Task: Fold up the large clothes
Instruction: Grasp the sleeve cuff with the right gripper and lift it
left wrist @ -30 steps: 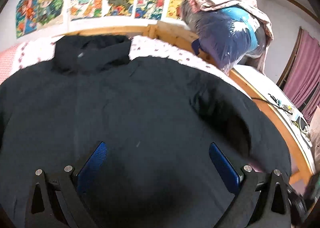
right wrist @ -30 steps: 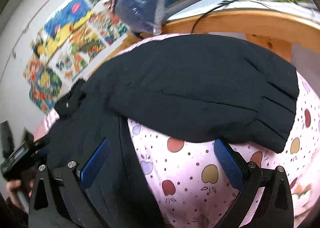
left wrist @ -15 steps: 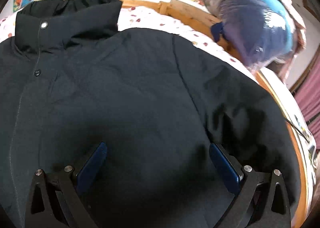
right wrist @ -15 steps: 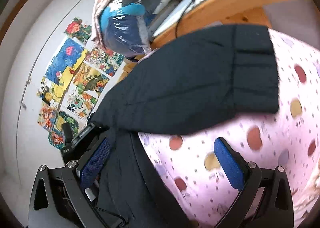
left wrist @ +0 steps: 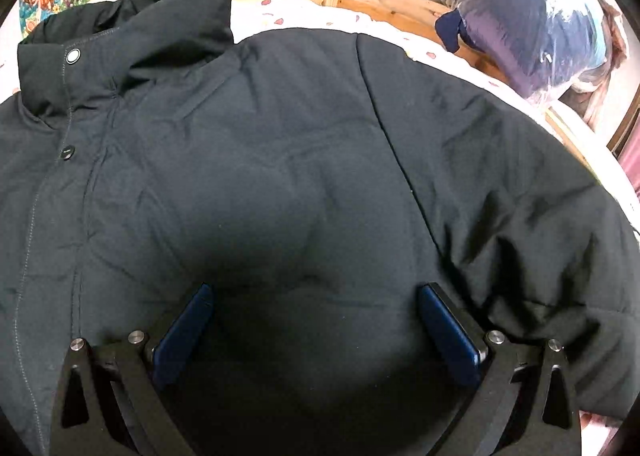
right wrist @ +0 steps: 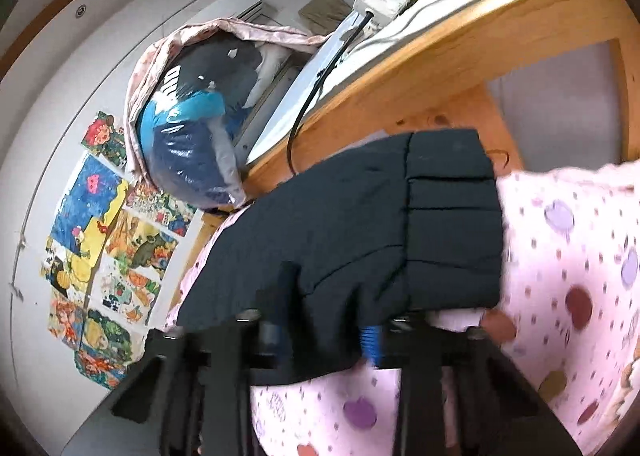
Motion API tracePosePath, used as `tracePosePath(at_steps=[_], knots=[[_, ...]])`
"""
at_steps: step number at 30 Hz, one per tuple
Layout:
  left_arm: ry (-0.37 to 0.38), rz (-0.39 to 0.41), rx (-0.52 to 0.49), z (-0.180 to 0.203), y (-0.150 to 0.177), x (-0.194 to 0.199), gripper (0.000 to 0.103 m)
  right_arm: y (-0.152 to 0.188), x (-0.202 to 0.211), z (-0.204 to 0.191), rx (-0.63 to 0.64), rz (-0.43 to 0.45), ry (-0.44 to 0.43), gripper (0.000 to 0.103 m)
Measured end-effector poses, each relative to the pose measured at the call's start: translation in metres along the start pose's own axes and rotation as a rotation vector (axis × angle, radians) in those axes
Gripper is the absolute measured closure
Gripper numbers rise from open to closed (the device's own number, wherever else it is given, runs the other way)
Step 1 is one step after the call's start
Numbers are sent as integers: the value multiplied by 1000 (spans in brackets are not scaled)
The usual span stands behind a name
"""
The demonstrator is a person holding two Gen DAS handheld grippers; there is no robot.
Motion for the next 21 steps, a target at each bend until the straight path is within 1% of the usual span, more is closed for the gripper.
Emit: tracePosePath(at_steps=[3,6,8,10,11,13,15,16,19,21], knots=[[48,5,30,-7,-2,17,0,-8,15,-15,96,40,-22,93],[79,13,62,-20,-2,36,0,-20,37,-54,256,115,-58,93],[101,25,77,-34,-4,57,0,-25,50,-84,359,161,-92,93],[120,42,88,-52,-5,80,0,-25,66,-123,481,205,-144,93],[125,46,93,-60,-4,89,0,-25,70,-138,520,218,-162,93],[132,52,106,-80,-1,109,0,-18,84,-175,624,244,-214,93],[143,61,130,-104,4,133,0,-4,97,-210,724,251,-266,93],[148,70,147,-120,6,149,0,4,103,-226,767,247,-292,93],[157,99,186,-149,12,183,0,34,117,-262,882,215,-357,93],[175,118,205,-168,17,204,0,56,126,-282,958,191,-393,93]])
Point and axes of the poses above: each gripper's, at about its wrist camera, not at the fingertips, and x roughly against the way its jaws point, z to its right, y to its underside, the point moved 7 cm from there along -x, roughly the way its jaws point, and after that the axes turned 6 degrees about z, right-handed, at the moved point
